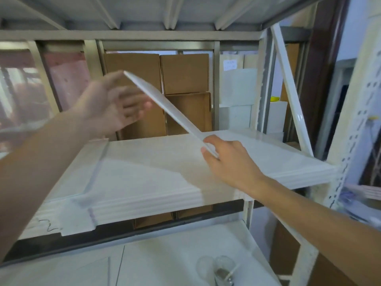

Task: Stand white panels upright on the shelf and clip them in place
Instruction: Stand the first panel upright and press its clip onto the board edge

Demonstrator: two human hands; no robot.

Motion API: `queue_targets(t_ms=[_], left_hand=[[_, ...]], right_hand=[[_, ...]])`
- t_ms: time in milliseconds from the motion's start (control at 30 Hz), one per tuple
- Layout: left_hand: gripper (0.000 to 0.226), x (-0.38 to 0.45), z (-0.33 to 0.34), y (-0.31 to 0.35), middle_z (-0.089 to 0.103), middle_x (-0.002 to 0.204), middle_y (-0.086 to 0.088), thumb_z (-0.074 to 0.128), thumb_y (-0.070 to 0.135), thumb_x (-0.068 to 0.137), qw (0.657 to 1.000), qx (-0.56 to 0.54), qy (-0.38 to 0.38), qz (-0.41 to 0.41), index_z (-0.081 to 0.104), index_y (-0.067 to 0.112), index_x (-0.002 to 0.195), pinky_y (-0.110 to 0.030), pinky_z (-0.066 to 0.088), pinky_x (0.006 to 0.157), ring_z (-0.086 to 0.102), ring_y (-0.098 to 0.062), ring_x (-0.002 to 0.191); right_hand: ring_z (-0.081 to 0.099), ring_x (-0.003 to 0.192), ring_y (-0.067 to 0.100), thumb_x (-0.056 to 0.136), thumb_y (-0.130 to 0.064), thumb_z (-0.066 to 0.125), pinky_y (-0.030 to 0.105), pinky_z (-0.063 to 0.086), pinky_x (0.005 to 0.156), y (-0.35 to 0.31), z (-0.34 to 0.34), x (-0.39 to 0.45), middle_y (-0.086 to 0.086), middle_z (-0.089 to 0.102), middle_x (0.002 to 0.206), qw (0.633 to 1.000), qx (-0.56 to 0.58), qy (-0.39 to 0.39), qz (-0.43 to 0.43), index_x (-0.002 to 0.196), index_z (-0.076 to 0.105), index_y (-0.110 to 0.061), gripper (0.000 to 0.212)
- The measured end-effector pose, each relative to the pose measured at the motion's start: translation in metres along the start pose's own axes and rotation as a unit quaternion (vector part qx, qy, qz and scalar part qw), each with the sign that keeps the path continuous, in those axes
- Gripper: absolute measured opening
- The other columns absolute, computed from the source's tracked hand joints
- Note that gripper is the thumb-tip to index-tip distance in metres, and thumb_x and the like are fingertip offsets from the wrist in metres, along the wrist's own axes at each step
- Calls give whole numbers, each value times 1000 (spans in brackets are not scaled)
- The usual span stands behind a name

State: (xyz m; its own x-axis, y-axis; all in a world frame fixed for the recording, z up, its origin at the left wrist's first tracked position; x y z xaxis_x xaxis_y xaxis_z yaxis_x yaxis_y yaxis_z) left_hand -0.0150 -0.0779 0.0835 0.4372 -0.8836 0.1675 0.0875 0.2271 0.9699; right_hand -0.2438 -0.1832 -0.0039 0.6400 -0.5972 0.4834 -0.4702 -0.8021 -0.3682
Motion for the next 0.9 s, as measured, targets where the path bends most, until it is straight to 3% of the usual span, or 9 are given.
queue_targets(t_ms=[67, 167, 233, 333, 433, 533, 600, 733, 900], left_hand=[[59, 2, 40, -10, 72, 132, -12, 48, 58, 101, 996, 50, -77, -7, 67, 14, 137, -48, 50, 101, 71, -35, 116], [56, 1, 97, -62, 62, 145, -1, 49, 64, 99, 964, 205, -166, -40, 61, 34, 144, -55, 50, 105, 70, -35, 119], [58, 0, 127, -96, 55, 149, 10, 53, 69, 95, 937, 283, -202, -40, 51, 46, 149, -48, 50, 106, 69, -23, 120], [63, -7, 160, -132, 52, 150, 14, 56, 67, 95, 900, 388, -201, 12, 47, 41, 152, -32, 45, 100, 59, -14, 126], [83, -15, 180, -160, 53, 153, 8, 55, 80, 86, 820, 536, -183, 83, 50, 30, 151, -38, 45, 108, 51, -18, 137], [76, -20, 192, -173, 67, 128, 6, 49, 87, 82, 712, 672, -146, 144, 62, 28, 129, -38, 49, 83, 61, -22, 110], [65, -22, 197, -172, 65, 103, 7, 49, 86, 81, 666, 712, -118, 187, 62, 28, 109, -35, 41, 69, 58, -21, 88], [69, -19, 197, -174, 65, 100, 7, 45, 87, 81, 644, 727, -101, 215, 64, 28, 111, -36, 44, 66, 60, -22, 83], [68, -19, 198, -176, 57, 94, 6, 45, 85, 84, 632, 738, -101, 213, 62, 26, 113, -35, 37, 65, 52, -21, 80]], right_hand=[[68, 98, 31, 100, -36, 53, 40, 56, 76, 28, -2, 12, 6, 68, 113, 993, -44, -59, 88, 139, 54, -27, 40], [65, 86, 32, 95, -26, 53, 37, 53, 70, 47, -16, 18, 2, 57, 83, 982, -107, -87, 130, 112, 65, -13, 25], [69, 77, 33, 94, -24, 52, 40, 60, 74, 47, -33, 23, 6, 59, 82, 981, -135, -65, 124, 96, 61, -12, 15], [74, 70, 37, 92, -24, 53, 41, 63, 76, 49, -55, 32, 15, 68, 87, 982, -140, -42, 121, 79, 54, -17, 15], [77, 58, 35, 91, -19, 53, 40, 65, 69, 70, -57, 28, 16, 77, 69, 983, -78, -55, 155, 86, 60, -10, 12], [75, 48, 26, 89, -20, 53, 43, 67, 72, 89, -52, 17, 11, 73, 50, 983, -43, -56, 172, 82, 69, -2, 25], [74, 47, 24, 89, -20, 54, 40, 66, 69, 96, -51, 15, 11, 74, 51, 984, -20, -44, 174, 82, 73, 2, 30], [72, 44, 23, 87, -15, 55, 25, 56, 46, 101, -58, 14, 16, 74, 55, 982, 12, -37, 183, 83, 74, 7, 29], [72, 43, 24, 86, -12, 53, 26, 53, 50, 97, -60, 11, 14, 72, 50, 987, 7, -25, 161, 83, 71, 6, 26]])
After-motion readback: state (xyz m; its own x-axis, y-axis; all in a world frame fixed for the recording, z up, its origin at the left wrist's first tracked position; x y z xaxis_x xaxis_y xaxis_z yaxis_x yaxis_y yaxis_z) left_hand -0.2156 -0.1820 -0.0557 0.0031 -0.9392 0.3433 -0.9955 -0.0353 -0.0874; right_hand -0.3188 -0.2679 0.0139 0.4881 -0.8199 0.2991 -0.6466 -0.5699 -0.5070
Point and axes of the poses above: each hand's wrist, its own x-axis towards the middle knuckle, its own z-axis out of the palm, y = z × x, the point moved 9 cm from there along x, towards the middle knuckle
